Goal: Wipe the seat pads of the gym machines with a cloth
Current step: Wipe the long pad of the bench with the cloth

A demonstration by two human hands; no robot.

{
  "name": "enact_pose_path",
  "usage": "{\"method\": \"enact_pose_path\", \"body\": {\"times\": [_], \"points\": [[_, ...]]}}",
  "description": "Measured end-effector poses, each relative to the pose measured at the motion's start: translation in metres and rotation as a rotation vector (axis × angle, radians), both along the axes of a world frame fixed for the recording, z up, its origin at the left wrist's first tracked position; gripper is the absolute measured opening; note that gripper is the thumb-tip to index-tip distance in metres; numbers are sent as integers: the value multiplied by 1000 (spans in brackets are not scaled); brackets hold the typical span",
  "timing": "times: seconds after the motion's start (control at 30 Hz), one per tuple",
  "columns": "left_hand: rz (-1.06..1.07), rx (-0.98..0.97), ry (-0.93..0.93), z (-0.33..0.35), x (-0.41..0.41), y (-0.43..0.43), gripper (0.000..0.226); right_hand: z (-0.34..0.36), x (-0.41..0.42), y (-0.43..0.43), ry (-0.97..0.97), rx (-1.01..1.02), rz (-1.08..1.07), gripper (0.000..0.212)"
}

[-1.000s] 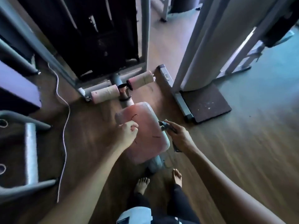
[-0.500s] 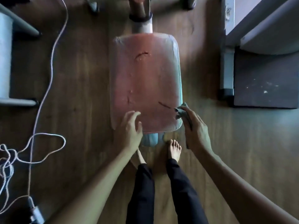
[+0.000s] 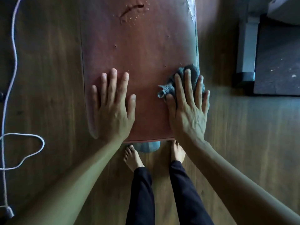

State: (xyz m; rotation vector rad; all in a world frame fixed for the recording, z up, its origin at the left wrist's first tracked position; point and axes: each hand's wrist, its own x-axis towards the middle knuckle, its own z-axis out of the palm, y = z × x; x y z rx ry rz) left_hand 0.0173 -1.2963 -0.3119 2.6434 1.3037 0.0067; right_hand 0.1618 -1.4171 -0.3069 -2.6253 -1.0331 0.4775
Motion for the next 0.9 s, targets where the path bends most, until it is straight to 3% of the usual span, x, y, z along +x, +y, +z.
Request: {"method": "enact_pose_path", "body": {"times": [0.2, 0.37, 0.53, 0.7, 0.83, 0.9], "points": [[5, 0, 8, 2, 1, -2, 55, 6, -26, -68, -87, -25, 429, 54], [3, 16, 6, 0, 0, -1, 55, 2, -11, 3, -42, -12, 71, 51], [10, 14, -12, 0, 1, -1, 54, 10, -38, -49, -63, -44, 338, 52], [-3, 12, -6, -1, 0, -1, 55, 3, -11, 14, -25, -18, 51, 51], [10, -34, -102, 2, 1, 3, 52, 6, -33, -23, -62, -45, 290, 54], [20, -31, -191, 5, 0, 12, 47, 6, -29, -26, -33, -72, 253, 58]]}}
